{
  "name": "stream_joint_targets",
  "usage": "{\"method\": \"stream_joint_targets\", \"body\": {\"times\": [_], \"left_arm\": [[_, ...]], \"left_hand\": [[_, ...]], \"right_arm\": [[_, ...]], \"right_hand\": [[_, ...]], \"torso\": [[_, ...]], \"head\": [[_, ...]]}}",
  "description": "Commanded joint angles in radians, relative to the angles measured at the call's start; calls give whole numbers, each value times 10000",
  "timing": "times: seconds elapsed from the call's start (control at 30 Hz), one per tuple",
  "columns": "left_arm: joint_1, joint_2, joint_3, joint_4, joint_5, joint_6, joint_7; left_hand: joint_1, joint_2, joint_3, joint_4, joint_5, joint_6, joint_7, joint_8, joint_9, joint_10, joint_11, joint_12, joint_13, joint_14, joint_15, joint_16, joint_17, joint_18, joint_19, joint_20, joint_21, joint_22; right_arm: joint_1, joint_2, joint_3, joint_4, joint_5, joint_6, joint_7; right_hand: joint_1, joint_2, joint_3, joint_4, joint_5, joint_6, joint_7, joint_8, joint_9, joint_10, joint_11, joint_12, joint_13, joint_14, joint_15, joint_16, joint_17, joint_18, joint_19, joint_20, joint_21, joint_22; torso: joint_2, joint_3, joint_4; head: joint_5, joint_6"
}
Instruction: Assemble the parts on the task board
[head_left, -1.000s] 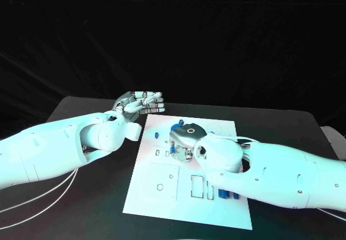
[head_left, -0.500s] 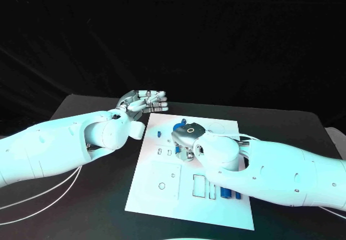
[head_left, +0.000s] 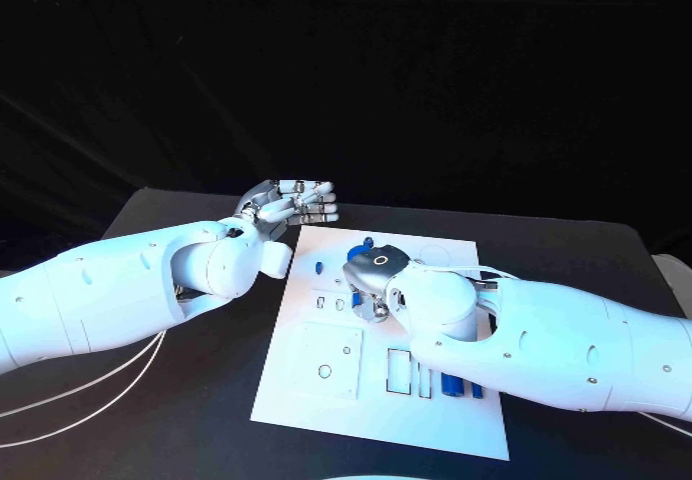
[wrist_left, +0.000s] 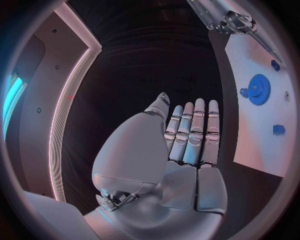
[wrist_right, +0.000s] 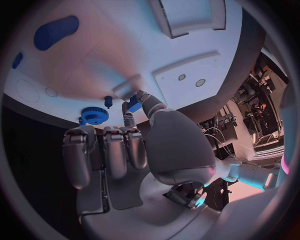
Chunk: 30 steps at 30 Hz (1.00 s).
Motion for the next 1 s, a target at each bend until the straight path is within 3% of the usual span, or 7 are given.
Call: {"method": "stream_joint_targets", "body": {"times": [0.03, 1.0], "left_arm": [[7, 19, 7, 7, 3, 186, 37], [10, 0, 8, 29, -13, 172, 28]], "left_hand": [[-26, 100, -80, -2, 5, 76, -6, -41, -11, 60, -20, -43, 11, 63, 13, -37, -13, 133, 85, 12, -59, -12], [-23, 105, -89, -5, 5, 90, -15, -55, -10, 79, -26, -65, 12, 79, 9, -53, -13, 134, 92, 12, -64, -22]], "right_arm": [[-15, 22, -18, 4, -161, 148, -60], [-31, 120, -28, -105, -111, -183, 12]], "right_hand": [[-66, 32, 9, 41, 35, 81, -32, 21, 24, 1033, -80, 39, 2628, 1025, -67, 37, 2633, -66, 1045, -62, 44, 2634], [-267, -77, -47, 172, -90, 3, -1, -97, 49, 1033, -60, 39, 2628, 1025, -62, 37, 2633, -66, 1045, -72, 44, 2634]], "torso": [[0, 5, -8], [-2, 0, 0]], "head": [[11, -8], [8, -37]]}}
